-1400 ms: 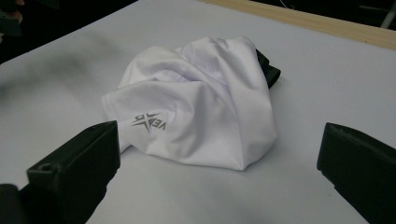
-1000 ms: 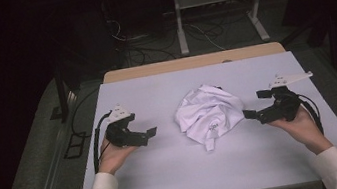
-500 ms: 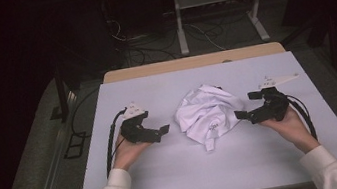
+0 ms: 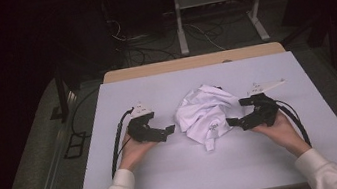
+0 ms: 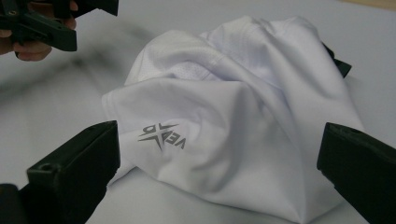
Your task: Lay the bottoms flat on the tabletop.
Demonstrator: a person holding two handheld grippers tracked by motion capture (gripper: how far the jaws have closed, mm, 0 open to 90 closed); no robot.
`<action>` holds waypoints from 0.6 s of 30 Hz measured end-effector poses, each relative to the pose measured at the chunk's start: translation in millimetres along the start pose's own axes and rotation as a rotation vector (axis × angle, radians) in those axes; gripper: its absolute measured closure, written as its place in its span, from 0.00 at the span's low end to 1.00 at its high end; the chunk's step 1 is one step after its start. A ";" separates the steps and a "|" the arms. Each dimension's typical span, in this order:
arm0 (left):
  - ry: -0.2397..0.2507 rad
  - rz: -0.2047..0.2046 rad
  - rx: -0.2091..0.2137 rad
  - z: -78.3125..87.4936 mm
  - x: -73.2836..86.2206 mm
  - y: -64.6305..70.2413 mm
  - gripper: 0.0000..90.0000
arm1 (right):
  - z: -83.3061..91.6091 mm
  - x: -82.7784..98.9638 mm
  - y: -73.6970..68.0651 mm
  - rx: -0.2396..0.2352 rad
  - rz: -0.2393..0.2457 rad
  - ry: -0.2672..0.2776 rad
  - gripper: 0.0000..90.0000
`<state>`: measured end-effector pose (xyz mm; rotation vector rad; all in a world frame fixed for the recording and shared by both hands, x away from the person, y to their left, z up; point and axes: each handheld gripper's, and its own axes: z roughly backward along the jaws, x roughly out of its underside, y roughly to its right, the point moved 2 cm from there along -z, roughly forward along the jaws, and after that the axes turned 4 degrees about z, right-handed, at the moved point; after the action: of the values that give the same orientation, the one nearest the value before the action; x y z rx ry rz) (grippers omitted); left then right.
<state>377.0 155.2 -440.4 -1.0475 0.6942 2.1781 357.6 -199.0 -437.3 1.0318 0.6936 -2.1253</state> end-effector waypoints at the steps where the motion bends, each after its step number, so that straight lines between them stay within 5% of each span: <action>1: -0.001 0.004 0.001 -1.0 0.3 -0.6 0.00 | -1.9 0.6 -1.0 -0.003 -0.003 -0.006 0.00; 18: -0.024 0.015 0.014 -15.6 4.8 -2.8 0.00 | -35.6 4.2 -32.4 -0.086 0.051 -0.084 0.00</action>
<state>384.3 147.9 -453.4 -1.0103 0.7079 2.1920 347.9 -155.0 -454.8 0.9000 0.7043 -2.0643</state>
